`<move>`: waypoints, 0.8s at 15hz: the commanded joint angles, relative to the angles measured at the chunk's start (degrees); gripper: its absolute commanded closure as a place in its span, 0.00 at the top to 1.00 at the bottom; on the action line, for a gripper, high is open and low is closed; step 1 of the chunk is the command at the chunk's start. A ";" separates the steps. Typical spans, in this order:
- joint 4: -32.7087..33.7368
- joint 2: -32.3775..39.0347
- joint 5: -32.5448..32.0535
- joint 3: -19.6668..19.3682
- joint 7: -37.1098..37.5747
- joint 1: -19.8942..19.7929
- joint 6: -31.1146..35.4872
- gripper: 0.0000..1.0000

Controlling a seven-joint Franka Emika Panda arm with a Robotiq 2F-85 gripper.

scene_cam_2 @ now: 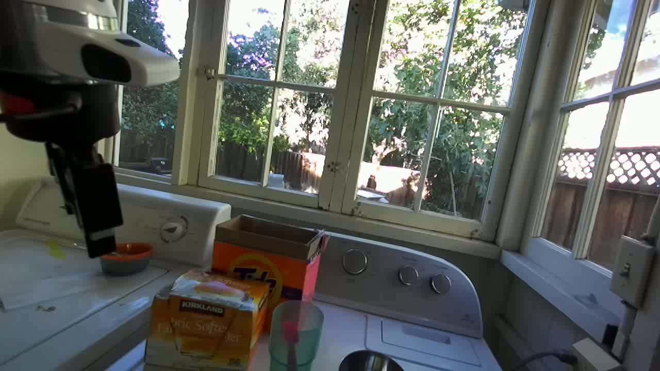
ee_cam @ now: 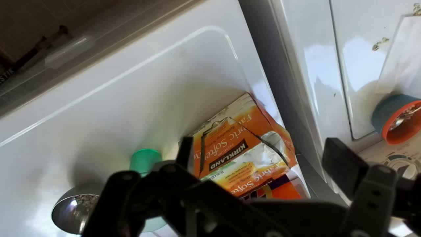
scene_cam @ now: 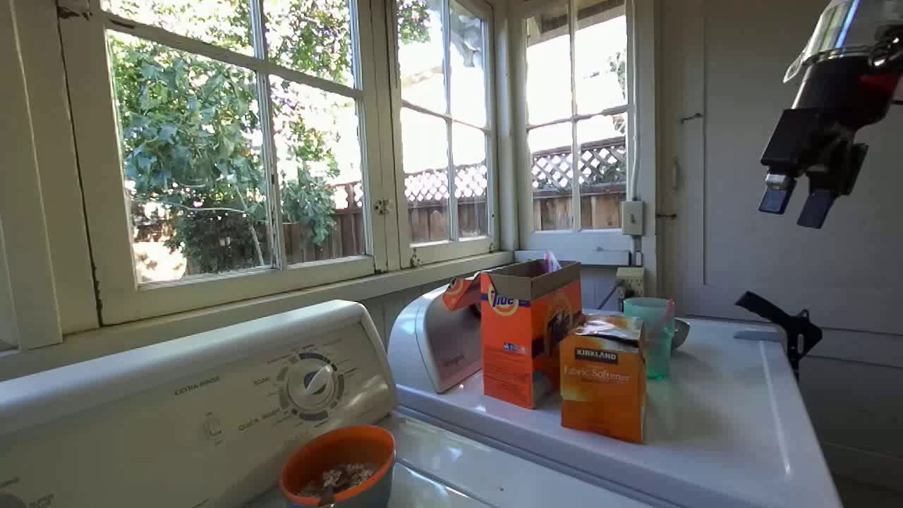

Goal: Unstack the green and purple cups.

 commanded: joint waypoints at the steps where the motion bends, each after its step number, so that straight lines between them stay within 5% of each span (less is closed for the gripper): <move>1: 0.16 0.22 0.73 1.20 -0.56 -1.37 -0.26 1.00; 12: -0.95 -0.71 0.44 3.41 -6.47 1.16 -0.49 1.00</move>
